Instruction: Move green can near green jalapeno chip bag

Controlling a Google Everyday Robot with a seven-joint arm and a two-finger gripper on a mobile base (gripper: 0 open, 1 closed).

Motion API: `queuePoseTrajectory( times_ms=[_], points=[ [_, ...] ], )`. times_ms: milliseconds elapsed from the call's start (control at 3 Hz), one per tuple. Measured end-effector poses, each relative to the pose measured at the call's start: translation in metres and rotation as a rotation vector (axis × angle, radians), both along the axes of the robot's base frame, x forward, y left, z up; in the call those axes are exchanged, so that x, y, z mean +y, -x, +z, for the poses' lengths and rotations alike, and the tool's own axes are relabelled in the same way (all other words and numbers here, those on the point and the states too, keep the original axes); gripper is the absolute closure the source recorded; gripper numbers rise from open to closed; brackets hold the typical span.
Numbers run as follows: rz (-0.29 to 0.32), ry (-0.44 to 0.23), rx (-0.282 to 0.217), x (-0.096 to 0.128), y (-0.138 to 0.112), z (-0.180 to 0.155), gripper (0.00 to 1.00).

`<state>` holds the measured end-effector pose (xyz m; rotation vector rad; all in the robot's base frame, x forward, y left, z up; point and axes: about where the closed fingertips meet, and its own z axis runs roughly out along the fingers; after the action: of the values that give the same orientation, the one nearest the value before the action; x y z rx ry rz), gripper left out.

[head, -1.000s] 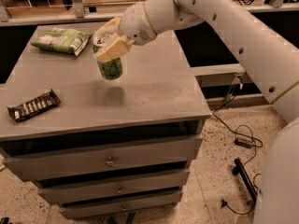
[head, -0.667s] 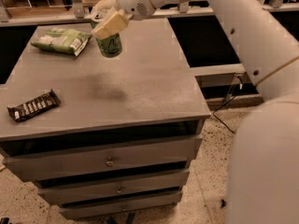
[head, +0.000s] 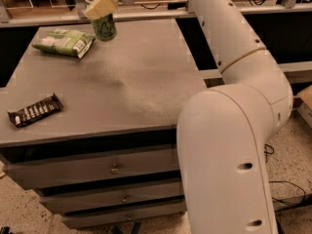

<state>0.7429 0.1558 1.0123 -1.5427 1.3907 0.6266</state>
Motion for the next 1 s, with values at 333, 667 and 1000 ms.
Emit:
queuePoseTrajectory(
  times_ms=[333,667,1000],
  points=[
    [-0.030,-0.035,-0.015,0.003,-0.010,0.008,1.00],
    [-0.030,-0.039,0.002,0.007,-0.011,0.004,1.00],
    [-0.042,-0.061,0.104,0.028,-0.021,-0.026,1.00]
  ],
)
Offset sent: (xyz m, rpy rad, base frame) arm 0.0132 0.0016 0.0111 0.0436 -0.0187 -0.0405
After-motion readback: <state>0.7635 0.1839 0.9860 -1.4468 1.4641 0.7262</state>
